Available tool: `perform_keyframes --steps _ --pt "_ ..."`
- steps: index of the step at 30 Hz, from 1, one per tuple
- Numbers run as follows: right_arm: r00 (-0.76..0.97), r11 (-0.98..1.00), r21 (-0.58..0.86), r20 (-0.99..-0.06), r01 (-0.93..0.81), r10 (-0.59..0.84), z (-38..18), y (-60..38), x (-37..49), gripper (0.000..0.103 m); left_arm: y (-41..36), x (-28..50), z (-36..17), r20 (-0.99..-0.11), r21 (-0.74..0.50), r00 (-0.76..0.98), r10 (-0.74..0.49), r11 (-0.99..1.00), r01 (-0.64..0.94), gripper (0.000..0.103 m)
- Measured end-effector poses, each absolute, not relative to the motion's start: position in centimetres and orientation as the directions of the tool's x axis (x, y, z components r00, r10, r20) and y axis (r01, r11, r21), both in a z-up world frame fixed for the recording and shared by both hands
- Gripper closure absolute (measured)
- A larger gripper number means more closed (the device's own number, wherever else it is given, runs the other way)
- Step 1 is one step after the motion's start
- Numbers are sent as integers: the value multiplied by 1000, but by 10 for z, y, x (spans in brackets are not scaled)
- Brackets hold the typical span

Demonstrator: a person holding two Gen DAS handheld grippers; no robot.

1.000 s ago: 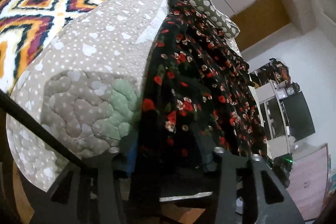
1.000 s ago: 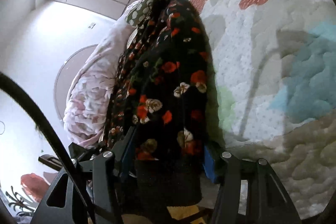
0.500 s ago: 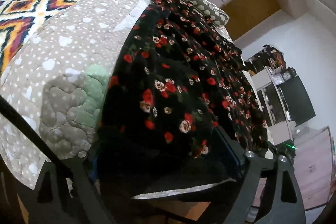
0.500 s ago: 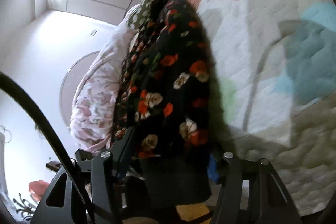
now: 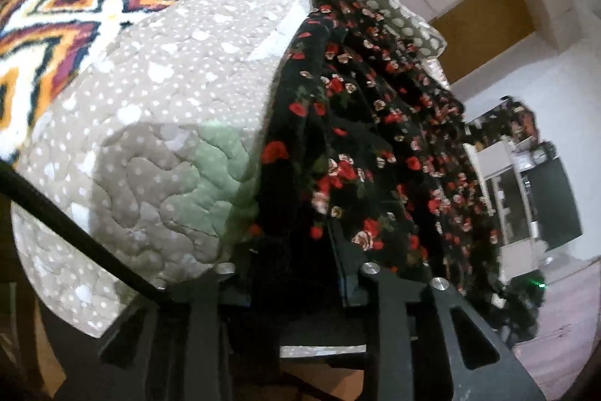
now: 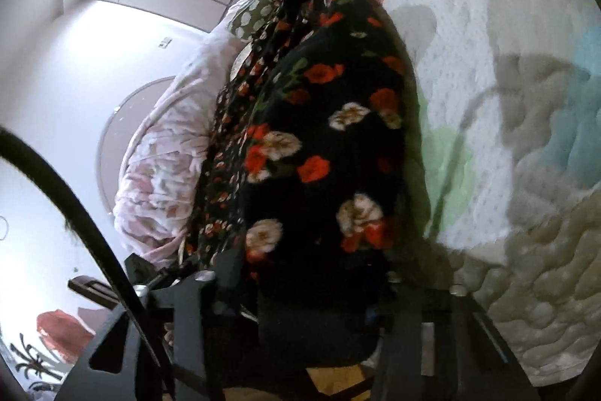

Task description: Fold large clothes

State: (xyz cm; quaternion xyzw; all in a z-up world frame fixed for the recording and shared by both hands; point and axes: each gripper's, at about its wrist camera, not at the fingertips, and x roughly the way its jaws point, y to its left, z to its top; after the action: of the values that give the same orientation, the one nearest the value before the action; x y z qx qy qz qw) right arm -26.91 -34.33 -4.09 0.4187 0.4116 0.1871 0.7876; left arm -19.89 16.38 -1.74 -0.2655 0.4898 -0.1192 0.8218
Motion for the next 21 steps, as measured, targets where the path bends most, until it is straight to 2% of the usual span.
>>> perform_keyframes --steps 1,6,11,17,21 --pt "592 577 815 -494 61 636 -40 -345 -268 72 165 -198 -14 -745 -557 485 -459 827 -73 88" --pt "613 622 780 -526 71 590 -12 -356 -286 90 172 -218 25 -729 -529 543 -417 846 -61 93" --pt "623 648 760 -534 56 572 2 -373 -320 91 181 -251 54 -679 -544 605 -415 838 -36 97" --pt "582 644 763 -551 60 598 -12 -366 -316 91 182 -245 41 -710 -536 574 -408 842 -64 97" --pt "569 655 756 -540 2 621 6 -363 -301 91 182 -232 49 -696 -545 591 -408 836 -65 97"
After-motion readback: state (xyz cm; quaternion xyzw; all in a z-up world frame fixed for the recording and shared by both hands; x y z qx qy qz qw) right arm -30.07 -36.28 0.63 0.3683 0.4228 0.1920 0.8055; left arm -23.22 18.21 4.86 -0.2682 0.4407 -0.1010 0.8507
